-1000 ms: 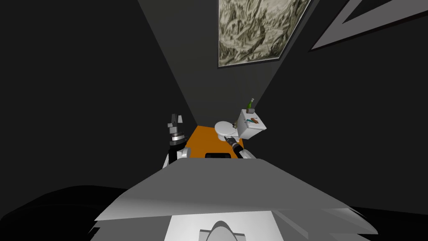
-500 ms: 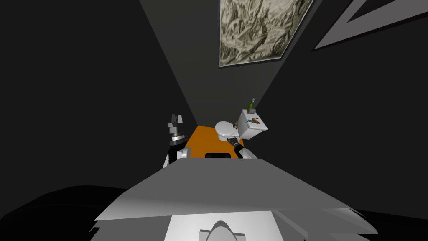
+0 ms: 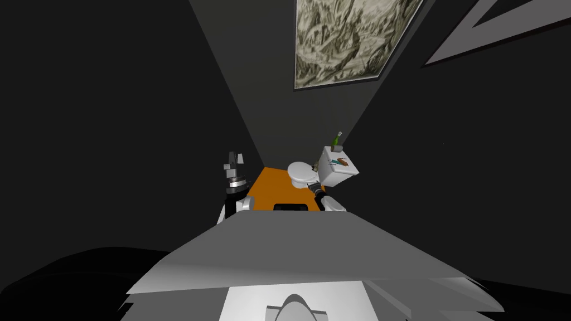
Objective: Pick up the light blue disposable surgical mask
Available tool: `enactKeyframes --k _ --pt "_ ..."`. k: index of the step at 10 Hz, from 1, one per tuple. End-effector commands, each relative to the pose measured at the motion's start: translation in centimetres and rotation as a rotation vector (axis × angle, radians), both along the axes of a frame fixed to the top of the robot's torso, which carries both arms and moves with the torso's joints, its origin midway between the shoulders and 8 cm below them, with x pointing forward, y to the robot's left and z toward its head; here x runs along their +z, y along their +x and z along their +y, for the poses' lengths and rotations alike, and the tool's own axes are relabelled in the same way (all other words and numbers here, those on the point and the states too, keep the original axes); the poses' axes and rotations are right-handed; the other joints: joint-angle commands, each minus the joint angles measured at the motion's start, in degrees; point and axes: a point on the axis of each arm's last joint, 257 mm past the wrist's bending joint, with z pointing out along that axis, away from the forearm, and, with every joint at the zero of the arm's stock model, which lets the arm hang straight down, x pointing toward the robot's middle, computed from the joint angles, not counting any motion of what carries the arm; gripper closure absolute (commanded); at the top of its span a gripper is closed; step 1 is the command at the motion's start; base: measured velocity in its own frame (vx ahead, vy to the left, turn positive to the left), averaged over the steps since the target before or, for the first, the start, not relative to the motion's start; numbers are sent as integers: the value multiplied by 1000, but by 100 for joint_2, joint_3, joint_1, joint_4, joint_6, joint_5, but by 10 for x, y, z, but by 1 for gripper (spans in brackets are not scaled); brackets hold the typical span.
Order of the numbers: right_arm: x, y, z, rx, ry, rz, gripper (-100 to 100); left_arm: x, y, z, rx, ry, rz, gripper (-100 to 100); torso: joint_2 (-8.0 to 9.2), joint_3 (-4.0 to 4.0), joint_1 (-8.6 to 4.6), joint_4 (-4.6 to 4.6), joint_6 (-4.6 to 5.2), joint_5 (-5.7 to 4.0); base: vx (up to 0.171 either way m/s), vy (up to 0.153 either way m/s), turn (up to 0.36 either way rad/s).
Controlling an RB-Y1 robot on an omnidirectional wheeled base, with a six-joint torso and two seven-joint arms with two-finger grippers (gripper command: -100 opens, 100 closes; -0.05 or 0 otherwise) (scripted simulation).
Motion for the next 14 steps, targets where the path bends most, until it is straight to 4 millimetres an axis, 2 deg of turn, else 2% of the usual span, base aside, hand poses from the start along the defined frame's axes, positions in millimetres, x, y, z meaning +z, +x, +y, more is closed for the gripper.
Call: enactKeyframes --k 1,2,4,5,6,7,8,9,10,11,12,13,14 --pt "1 5 -16 1 -88 -11 -100 0 0 0 0 0 0 0 0 0 0 0 0 0 15 -6 21" --pt "0 13 -36 2 -181 -15 -100 0 0 0 0 0 0 0 0 0 -1 0 1 0 20 -10 46" --pt "2 14 -39 5 -212 -25 -100 0 0 0 0 0 0 0 -1 -1 -2 0 1 -1 11 -7 11" --pt "5 21 -63 -3 -315 -36 -100 0 0 0 0 0 0 0 3 2 0 0 2 0 11 -10 46" --pt "7 22 -63 7 -331 -42 -100 0 0 0 0 0 0 0 1 1 -2 0 0 0 12 -13 32" --pt "13 30 -85 1 -429 -55 -100 0 0 0 0 0 0 0 2 1 -3 0 2 -1 15 -18 60" --pt "15 31 -85 8 -445 -62 -100 0 0 0 0 0 0 0 0 0 -5 0 0 -1 18 -20 29" --pt "23 40 -106 7 -548 -80 -100 0 0 0 0 0 0 0 0 0 -6 -1 2 -2 21 -26 47" --pt "24 40 -106 7 -554 -83 -100 0 0 0 0 0 0 0 -2 -1 -9 0 1 -2 17 -26 31" --pt "36 48 -126 7 -656 -105 -100 0 0 0 0 0 0 0 0 0 -7 -1 2 -2 14 -27 60" --pt "36 48 -126 5 -657 -105 -100 0 0 0 0 0 0 0 0 0 -9 0 1 -2 11 -25 35" --pt "49 56 -144 3 -755 -128 -100 0 0 0 0 0 0 0 2 1 -7 0 2 -2 10 -30 55" --pt "49 56 -144 3 -755 -128 -100 0 0 0 0 0 0 0 2 1 -9 0 1 -2 9 -28 42"
